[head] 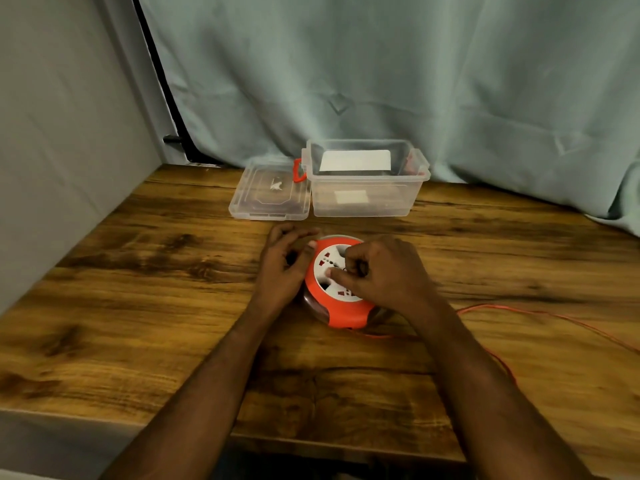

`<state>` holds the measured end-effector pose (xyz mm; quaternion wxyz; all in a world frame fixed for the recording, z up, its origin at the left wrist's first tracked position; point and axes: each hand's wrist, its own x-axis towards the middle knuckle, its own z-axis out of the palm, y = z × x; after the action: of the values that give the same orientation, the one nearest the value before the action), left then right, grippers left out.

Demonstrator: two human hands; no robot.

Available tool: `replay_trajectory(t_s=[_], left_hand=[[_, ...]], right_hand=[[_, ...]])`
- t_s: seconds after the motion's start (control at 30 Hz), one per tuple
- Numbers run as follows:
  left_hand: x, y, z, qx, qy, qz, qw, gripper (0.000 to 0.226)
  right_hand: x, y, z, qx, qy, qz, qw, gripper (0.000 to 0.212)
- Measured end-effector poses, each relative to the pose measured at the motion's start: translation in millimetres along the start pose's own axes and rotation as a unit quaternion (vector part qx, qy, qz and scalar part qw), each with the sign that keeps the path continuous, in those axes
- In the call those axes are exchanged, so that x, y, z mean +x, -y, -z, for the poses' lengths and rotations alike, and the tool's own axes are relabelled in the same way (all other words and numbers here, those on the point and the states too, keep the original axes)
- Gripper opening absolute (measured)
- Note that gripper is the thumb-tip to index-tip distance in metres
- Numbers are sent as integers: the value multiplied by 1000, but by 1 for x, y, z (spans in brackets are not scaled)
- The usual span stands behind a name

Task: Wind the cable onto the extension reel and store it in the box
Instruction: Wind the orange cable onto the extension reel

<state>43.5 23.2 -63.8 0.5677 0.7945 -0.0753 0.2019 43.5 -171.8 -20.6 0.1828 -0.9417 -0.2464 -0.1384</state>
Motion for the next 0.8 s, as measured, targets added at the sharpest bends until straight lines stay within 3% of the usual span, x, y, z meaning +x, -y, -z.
replay_trajectory(t_s=[0.07,0.1,0.27,0.4,0.63,0.8], left_hand=[[0,1,0,0,2,2,1000,24],[0,1,0,2,3,2,1000,24],[0,0,1,15,3,-5,1000,25],[1,1,0,19,6,-10,1000,25],[1,-1,0,18,-1,-17,1000,25],[1,-1,0,23,0,-7,1000,24]], right_hand=[[-2,-6,10,63,-10,19,998,15],[-2,-11,15,89,1,24,996,19],[-2,-29,24,101,115,14,988,77],[-2,-29,23,137,122,5,983,90],[-4,-26,24,125,99,12,987,90],[-4,-26,23,70,78,11,994,68]])
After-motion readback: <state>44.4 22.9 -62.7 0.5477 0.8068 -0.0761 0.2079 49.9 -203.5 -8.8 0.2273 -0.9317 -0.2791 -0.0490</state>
